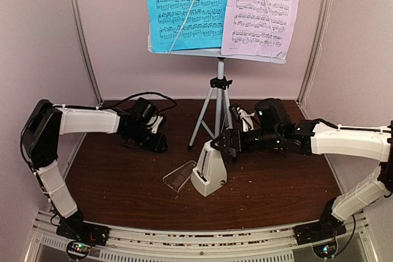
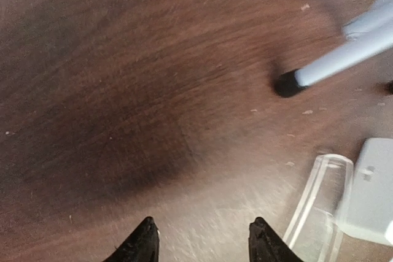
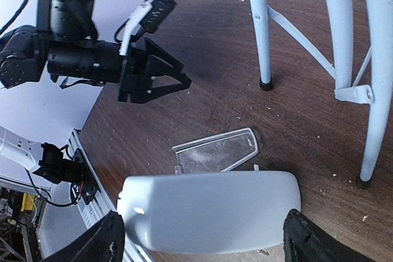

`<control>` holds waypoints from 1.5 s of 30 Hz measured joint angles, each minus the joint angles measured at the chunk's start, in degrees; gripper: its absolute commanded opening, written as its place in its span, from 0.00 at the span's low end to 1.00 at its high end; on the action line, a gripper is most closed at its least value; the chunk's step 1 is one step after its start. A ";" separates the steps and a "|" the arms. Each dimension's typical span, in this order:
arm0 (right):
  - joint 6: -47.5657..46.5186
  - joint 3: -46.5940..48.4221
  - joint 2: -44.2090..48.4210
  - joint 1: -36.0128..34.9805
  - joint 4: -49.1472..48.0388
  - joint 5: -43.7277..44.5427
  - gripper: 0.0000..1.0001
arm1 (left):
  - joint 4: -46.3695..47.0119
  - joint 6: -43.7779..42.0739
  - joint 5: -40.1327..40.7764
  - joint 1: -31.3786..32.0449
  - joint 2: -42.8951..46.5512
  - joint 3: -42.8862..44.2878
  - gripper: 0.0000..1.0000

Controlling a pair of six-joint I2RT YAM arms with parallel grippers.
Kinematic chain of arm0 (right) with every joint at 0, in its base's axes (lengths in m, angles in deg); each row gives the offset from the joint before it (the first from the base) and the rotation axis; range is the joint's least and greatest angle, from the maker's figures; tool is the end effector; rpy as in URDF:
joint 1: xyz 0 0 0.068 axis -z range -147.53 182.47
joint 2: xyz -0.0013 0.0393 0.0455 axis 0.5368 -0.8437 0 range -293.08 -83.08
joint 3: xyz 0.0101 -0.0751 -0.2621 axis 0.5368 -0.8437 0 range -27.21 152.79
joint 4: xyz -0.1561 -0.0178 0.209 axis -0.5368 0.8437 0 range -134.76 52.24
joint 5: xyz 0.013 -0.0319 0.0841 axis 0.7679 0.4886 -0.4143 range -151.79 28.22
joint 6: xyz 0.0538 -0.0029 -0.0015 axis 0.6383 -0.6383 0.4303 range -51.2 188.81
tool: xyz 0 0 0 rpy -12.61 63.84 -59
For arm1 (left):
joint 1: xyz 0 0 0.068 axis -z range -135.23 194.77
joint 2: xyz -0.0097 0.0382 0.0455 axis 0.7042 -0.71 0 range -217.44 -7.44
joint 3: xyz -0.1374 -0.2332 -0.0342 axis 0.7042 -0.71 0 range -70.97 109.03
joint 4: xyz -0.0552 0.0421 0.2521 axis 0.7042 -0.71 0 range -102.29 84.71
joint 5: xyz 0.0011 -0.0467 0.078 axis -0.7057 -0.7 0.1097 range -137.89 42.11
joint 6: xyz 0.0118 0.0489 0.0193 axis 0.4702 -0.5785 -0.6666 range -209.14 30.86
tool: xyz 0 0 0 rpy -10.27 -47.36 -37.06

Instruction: Set up the instrument practice props

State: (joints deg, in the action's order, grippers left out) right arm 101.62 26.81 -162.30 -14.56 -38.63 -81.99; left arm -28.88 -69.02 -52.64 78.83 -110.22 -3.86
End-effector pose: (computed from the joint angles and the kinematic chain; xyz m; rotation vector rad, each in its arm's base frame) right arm 0.2020 0.2348 0.2670 -0.5154 2.2646 1.1490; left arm 0.3035 -0.2089 0.1827 0.3541 2.6445 -0.4326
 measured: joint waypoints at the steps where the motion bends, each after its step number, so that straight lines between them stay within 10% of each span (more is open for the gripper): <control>1: -0.04 -0.20 1.03 -0.11 1.40 0.59 0.87 | 0.96 -0.07 -0.63 0.00 2.38 -1.68 0.51; 8: 0.35 -9.20 9.49 -0.22 5.29 2.93 0.74 | 11.47 -1.60 -6.82 1.22 14.78 -9.99 0.42; 20: 3.30 -15.80 0.07 -1.14 1.51 3.26 0.42 | 20.98 -1.03 -10.86 9.51 8.13 -11.15 0.31; 39: 3.15 -7.96 -10.12 -0.35 -1.09 3.13 0.36 | 27.15 0.74 -10.56 16.87 6.51 -15.45 0.25; 45: 1.05 -5.25 -10.73 2.45 -0.96 3.23 0.50 | 28.35 0.76 -10.91 18.51 7.82 -16.37 0.25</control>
State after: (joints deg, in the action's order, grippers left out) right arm 102.67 21.57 -173.04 -12.11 -39.59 -78.76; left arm -0.54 -68.26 -63.55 97.35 -102.39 -20.23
